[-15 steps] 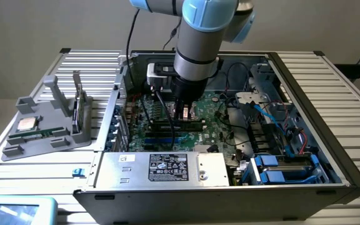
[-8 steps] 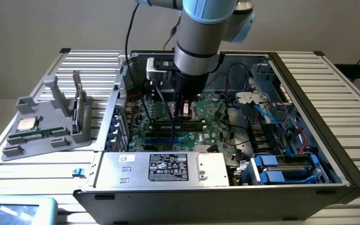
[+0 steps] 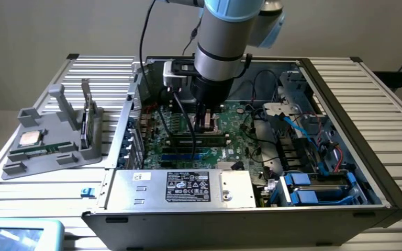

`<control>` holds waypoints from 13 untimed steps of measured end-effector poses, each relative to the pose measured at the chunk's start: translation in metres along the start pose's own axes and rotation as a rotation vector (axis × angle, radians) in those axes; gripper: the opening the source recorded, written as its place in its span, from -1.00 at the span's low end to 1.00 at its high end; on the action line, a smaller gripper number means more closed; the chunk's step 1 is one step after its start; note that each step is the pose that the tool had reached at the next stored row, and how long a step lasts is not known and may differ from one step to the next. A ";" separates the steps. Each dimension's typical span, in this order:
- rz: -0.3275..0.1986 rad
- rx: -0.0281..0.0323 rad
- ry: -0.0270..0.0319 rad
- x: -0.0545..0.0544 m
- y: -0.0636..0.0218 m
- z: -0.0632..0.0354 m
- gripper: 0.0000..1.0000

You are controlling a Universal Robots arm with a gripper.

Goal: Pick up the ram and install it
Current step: 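Insert the ram into the slot, then press down the ram until it locks into place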

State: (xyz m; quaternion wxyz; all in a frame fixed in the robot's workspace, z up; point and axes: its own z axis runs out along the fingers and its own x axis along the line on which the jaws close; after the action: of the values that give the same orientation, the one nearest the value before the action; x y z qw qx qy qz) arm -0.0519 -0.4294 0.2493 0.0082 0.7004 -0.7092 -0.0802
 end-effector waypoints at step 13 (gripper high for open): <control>-0.024 0.0304 0.0020 0.000 0.0000 0.0002 -0.81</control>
State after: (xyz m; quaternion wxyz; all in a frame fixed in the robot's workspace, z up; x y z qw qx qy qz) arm -0.0519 -0.4294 0.2492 -0.0027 0.7088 -0.7020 -0.0688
